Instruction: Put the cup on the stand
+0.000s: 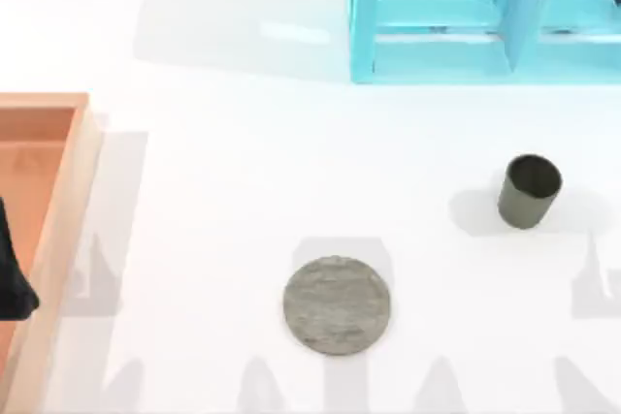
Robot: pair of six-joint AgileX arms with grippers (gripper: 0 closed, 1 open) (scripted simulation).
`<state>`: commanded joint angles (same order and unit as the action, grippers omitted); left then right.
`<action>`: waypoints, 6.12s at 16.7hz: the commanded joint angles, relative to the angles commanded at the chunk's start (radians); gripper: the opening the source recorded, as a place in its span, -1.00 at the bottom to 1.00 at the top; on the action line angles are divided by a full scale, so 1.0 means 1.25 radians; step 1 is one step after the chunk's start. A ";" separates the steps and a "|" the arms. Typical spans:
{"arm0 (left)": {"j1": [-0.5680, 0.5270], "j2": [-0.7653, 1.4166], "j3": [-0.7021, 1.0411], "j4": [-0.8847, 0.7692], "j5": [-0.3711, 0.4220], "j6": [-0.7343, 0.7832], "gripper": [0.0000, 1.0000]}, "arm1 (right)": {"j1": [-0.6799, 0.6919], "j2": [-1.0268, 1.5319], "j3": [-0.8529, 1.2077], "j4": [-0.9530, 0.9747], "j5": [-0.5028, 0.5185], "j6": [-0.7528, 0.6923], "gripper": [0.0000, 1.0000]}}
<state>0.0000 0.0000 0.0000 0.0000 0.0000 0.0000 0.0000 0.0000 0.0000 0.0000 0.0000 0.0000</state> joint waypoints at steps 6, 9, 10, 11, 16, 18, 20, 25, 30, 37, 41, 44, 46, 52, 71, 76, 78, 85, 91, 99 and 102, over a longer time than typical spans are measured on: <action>0.000 0.000 0.000 0.000 0.000 0.000 1.00 | 0.032 0.080 0.076 -0.060 -0.013 -0.073 1.00; 0.000 0.000 0.000 0.000 0.000 0.000 1.00 | 0.080 0.227 0.204 -0.159 -0.031 -0.187 1.00; 0.000 0.000 0.000 0.000 0.000 0.000 1.00 | 0.098 0.293 0.256 -0.201 -0.038 -0.233 1.00; 0.000 0.000 0.000 0.000 0.000 0.000 1.00 | 0.118 0.367 0.311 -0.245 -0.046 -0.282 1.00; 0.000 0.000 0.000 0.000 0.000 0.000 1.00 | 0.204 0.811 0.610 -0.503 -0.071 -0.538 1.00; 0.000 0.000 0.000 0.000 0.000 0.000 1.00 | 0.229 0.987 0.729 -0.608 -0.074 -0.634 1.00; 0.000 0.000 0.000 0.000 0.000 0.000 1.00 | 0.246 1.145 0.845 -0.709 -0.072 -0.721 1.00; 0.000 0.000 0.000 0.000 0.000 0.000 1.00 | 0.256 1.410 1.112 -0.911 -0.047 -0.894 1.00; 0.000 0.000 0.000 0.000 0.000 0.000 1.00 | 0.240 1.540 1.304 -1.020 -0.011 -0.992 1.00; 0.000 0.000 0.000 0.000 0.000 0.000 1.00 | 0.231 1.566 1.354 -1.043 0.001 -1.012 1.00; 0.000 0.000 0.000 0.000 0.000 0.000 1.00 | 0.234 1.571 1.323 -1.010 0.001 -1.010 1.00; 0.000 0.000 0.000 0.000 0.000 0.000 1.00 | 0.234 1.593 1.248 -0.908 0.001 -1.009 1.00; 0.000 0.000 0.000 0.000 0.000 0.000 1.00 | 0.234 1.610 1.191 -0.827 0.001 -1.009 1.00; 0.000 0.000 0.000 0.000 0.000 0.000 1.00 | 0.234 1.632 1.124 -0.747 0.002 -1.009 1.00; 0.000 0.000 0.000 0.000 0.000 0.000 1.00 | 0.234 1.632 1.124 -0.747 0.002 -1.009 -1.00; 0.000 0.000 0.000 0.000 0.000 0.000 1.00 | 0.234 1.631 1.124 -0.747 0.002 -1.009 -1.00; 0.000 0.000 0.000 0.000 0.000 0.000 1.00 | 0.251 1.636 1.135 -0.752 0.003 -0.984 -1.00; 0.000 0.000 0.000 0.000 0.000 0.000 1.00 | 0.430 1.692 1.266 -0.821 0.004 -0.633 -1.00; 0.000 0.000 0.000 0.000 0.000 0.000 1.00 | 0.593 1.761 1.398 -0.927 -0.008 -0.089 -1.00; 0.000 0.000 0.000 0.000 0.000 0.000 1.00 | 0.677 1.795 1.540 -1.031 -0.029 0.521 -1.00; 0.000 0.000 0.000 0.000 0.000 0.000 1.00 | 0.677 1.787 1.574 -1.044 -0.030 0.643 -1.00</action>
<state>0.0000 0.0000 0.0000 0.0000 0.0000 0.0000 0.8464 2.2333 1.9677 -1.3054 -0.0379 0.8034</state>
